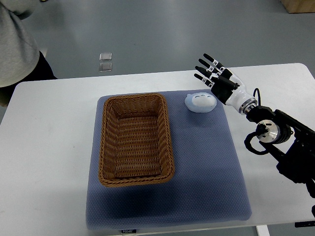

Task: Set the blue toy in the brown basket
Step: 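Move the right hand over the white-blue plush toy beside the basket, then lower the right hand and close its fingers around the plush toy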

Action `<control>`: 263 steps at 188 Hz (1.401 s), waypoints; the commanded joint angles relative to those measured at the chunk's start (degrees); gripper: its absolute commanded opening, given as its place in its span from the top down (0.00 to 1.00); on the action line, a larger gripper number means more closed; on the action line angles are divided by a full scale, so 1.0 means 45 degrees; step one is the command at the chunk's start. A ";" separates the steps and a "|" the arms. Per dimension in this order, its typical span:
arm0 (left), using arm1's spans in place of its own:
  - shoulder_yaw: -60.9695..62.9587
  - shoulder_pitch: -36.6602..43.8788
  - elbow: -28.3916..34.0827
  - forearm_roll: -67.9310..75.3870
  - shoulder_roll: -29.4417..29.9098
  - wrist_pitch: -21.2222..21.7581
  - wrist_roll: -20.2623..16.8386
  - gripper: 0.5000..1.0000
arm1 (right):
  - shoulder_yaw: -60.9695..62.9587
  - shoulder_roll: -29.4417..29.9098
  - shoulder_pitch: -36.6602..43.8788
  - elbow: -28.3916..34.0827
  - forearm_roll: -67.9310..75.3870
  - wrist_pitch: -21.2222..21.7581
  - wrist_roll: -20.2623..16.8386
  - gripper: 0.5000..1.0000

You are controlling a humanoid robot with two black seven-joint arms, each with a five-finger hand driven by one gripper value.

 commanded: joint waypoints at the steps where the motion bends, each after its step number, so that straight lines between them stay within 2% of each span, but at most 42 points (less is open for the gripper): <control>1: 0.0000 -0.0015 0.0001 0.0000 0.0000 0.0000 0.0002 0.00 | 0.0000 -0.0087 0.0067 -0.0003 0.0000 0.0031 -0.0001 0.18; 55: 0.0000 -0.0015 -0.0077 0.0000 0.0000 0.0000 0.0002 0.00 | -0.0019 -0.0165 0.0282 0.0017 -0.0293 0.0109 -0.0020 0.18; 101: 0.0000 0.0004 -0.0019 0.0000 0.0000 0.0000 0.0002 0.00 | -0.0781 -0.1357 0.2040 0.0056 -0.3730 0.1086 -0.0723 0.18; 140: -0.0019 -0.0015 -0.0097 0.0000 0.0000 0.0000 0.0002 0.00 | -0.5055 -0.3036 0.5709 0.0134 -0.6835 0.1750 -0.0821 0.18; 167: -0.0019 -0.0035 -0.0116 0.0000 0.0000 0.0000 0.0002 0.00 | -0.9040 -0.3368 0.8464 0.0466 -0.7929 0.1868 -0.1367 0.18; 185: -0.0019 -0.0035 -0.0097 0.0000 0.0000 0.0000 0.0002 0.00 | -1.1053 -0.3154 0.9676 0.0564 -0.8066 0.1653 -0.1895 0.18; 203: -0.0019 -0.0113 -0.0058 0.0000 0.0000 0.0000 0.0002 0.00 | -1.1699 -0.2821 0.9833 0.0544 -0.8047 0.1574 -0.2364 0.18; 222: -0.0019 -0.0113 -0.0038 0.0000 0.0000 0.0000 0.0002 0.00 | -1.1933 -0.2489 0.9658 0.0466 -0.8027 0.1009 -0.2735 0.18; 263: -0.0019 -0.0113 -0.0038 0.0000 0.0000 0.0000 0.0002 0.00 | -1.2109 -0.2333 0.8661 0.0368 -0.7929 0.0090 -0.2755 0.18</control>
